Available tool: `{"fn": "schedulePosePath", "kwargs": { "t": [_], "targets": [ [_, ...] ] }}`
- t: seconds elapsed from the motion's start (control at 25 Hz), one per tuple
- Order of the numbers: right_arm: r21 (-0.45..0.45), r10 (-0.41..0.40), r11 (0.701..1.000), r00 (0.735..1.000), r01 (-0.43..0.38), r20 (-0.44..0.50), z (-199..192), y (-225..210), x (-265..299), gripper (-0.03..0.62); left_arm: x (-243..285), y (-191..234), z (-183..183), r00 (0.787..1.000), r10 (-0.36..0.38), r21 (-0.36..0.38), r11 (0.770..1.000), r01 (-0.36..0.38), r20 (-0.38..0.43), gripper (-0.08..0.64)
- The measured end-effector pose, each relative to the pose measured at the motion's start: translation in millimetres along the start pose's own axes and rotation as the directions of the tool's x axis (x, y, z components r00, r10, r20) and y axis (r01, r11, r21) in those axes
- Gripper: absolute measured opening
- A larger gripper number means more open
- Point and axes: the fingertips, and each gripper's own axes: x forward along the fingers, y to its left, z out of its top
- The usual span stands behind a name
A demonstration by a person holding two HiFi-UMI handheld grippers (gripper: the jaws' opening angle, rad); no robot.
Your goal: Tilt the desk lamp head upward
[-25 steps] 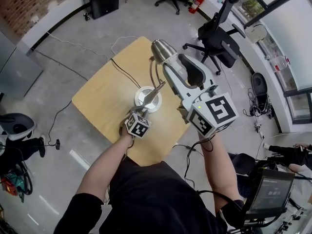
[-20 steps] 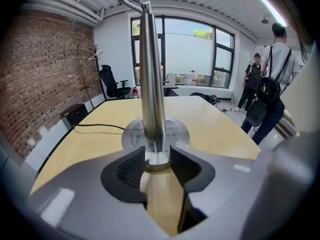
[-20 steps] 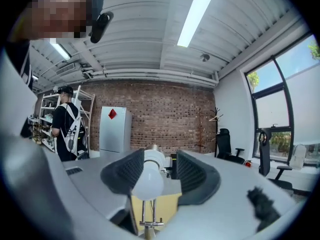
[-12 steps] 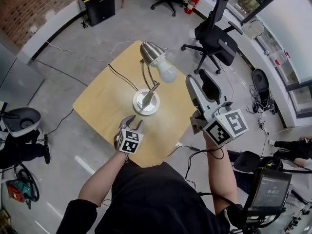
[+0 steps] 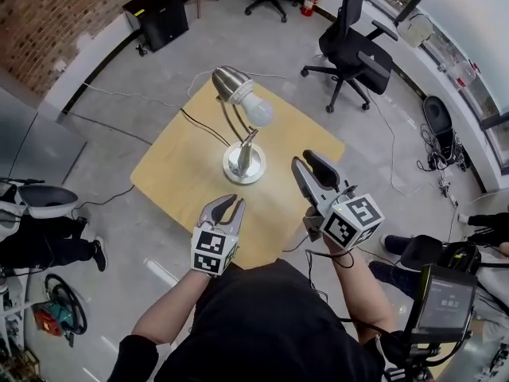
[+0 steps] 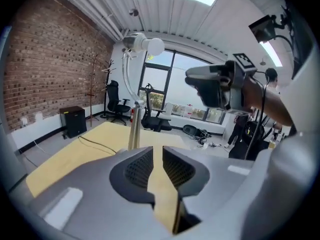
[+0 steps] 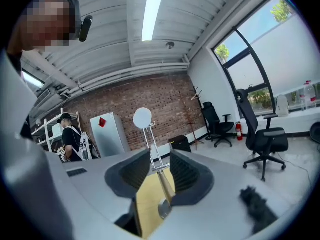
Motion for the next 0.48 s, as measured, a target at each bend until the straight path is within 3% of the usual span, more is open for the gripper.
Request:
{"fn": "schedulePosePath", "kwargs": {
  "t": [0.12,0.2,0.32,0.48],
  "targets": [
    [0.045,-0.014,0.999,1.0,0.014,0.003,-14,2,-12,0.083,-13,-21,20,0.999,-0.034,0.033,0.999,0.033,0.03,0.063],
    [0.061,-0.018,0.998,1.0,0.018,0.002,-22,3,-18,0.041,-19,-30,31,0.997,-0.057,0.003,0.998,0.057,0.046,0.055],
    [0.042,-0.036,0.998,0.999,0.037,-0.027,-36,2,-26,0.031,-21,-35,38,0.996,-0.074,-0.064,0.995,0.077,0.053,0.04],
    [0.076,-0.028,0.997,0.999,0.031,-0.038,-52,0,-35,0.031,-22,-35,49,0.995,-0.064,-0.053,0.996,0.068,0.072,0.032]
  ]
}}
